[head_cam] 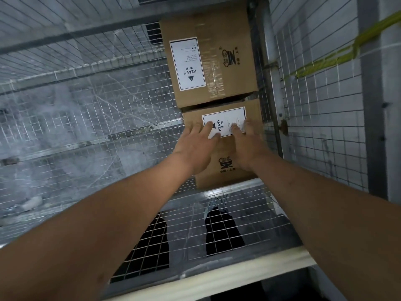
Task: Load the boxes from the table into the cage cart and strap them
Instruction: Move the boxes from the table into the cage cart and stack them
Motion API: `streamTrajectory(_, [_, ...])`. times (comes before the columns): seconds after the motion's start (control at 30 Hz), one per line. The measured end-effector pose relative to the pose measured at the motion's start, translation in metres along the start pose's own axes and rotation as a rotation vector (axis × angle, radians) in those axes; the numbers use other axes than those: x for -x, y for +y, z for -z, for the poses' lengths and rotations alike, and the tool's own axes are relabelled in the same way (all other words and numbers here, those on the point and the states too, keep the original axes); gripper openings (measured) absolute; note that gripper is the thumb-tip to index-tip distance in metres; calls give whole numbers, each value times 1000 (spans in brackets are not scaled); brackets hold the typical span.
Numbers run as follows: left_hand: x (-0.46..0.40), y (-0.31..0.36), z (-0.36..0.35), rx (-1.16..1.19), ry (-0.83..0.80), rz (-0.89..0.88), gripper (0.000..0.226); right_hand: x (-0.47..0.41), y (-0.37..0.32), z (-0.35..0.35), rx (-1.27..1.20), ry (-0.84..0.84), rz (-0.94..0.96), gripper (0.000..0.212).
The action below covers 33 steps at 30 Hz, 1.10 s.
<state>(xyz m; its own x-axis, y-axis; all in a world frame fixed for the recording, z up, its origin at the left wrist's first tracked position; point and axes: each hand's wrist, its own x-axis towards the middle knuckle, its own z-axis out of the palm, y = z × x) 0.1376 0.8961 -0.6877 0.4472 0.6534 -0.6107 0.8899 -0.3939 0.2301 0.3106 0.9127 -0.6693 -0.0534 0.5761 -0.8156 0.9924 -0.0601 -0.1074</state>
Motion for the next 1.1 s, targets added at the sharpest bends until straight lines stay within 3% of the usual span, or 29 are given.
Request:
streamTrajectory(0.3, [64,-21,105,41,19,-54,49,75,-45,69,-75,168,84,55])
streamTrajectory(0.47, [134,-26,169,-11,81,-105,62,156,-74,102,-131,304,136,51])
streamTrajectory(1.1, [369,21,394,-153,338,-232,65,459,-144,222,-71,684,111,49])
